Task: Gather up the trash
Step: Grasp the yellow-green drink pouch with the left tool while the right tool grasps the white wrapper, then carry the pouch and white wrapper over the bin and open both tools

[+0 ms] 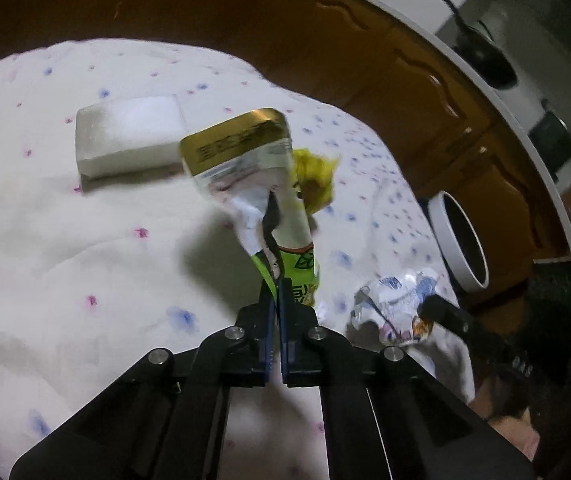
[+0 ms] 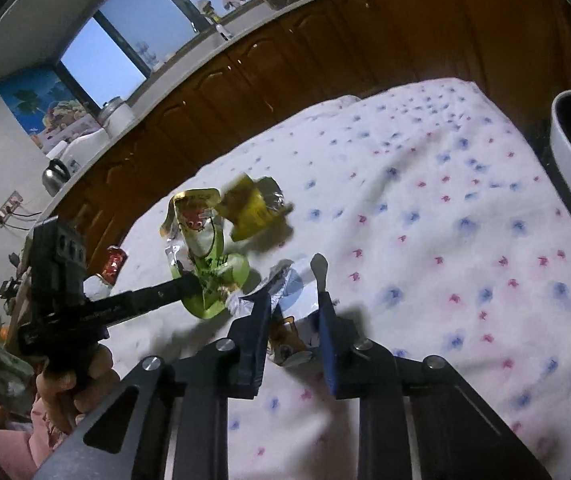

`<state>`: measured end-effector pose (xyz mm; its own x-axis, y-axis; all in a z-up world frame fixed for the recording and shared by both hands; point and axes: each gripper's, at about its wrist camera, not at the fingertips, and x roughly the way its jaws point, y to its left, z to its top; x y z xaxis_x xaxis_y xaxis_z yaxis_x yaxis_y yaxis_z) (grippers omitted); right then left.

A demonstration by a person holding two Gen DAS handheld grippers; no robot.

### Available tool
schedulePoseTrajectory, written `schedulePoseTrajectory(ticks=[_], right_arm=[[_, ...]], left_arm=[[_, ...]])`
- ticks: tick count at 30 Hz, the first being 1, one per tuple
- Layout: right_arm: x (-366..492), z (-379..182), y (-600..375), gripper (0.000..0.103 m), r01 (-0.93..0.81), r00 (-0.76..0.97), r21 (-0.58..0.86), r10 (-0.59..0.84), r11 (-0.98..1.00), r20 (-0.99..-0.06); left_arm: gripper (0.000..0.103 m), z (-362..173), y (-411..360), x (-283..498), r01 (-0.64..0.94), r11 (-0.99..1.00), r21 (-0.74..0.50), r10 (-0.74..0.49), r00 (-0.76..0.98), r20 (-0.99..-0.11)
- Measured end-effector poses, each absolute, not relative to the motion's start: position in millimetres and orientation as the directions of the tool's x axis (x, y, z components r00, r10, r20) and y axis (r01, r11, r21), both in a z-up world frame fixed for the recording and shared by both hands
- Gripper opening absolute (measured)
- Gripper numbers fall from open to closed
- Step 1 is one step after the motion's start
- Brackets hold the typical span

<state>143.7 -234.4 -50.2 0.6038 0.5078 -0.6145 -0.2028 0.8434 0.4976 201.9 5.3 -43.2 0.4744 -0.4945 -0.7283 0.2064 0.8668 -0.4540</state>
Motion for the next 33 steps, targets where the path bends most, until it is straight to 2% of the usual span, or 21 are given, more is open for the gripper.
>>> schedulePoseTrajectory(ticks=[14, 33], right_arm=[[108.6, -28.1, -286.3, 0.023, -0.133, 0.698, 0.518, 0.45, 0.845, -0.556], [76.6, -9.1, -386.8, 0.023, 0.068, 0.813, 0.462, 0.219, 0.884, -0.539]], left_arm=[[0.001, -1.4, -45.3, 163.9, 0.372, 0.83, -0.416, -0.555, 0.472, -0.685], [0.001, 5.9, -142.2, 175.1, 0.524, 0.762, -0.38, -0.609, 0.382, -0.695]])
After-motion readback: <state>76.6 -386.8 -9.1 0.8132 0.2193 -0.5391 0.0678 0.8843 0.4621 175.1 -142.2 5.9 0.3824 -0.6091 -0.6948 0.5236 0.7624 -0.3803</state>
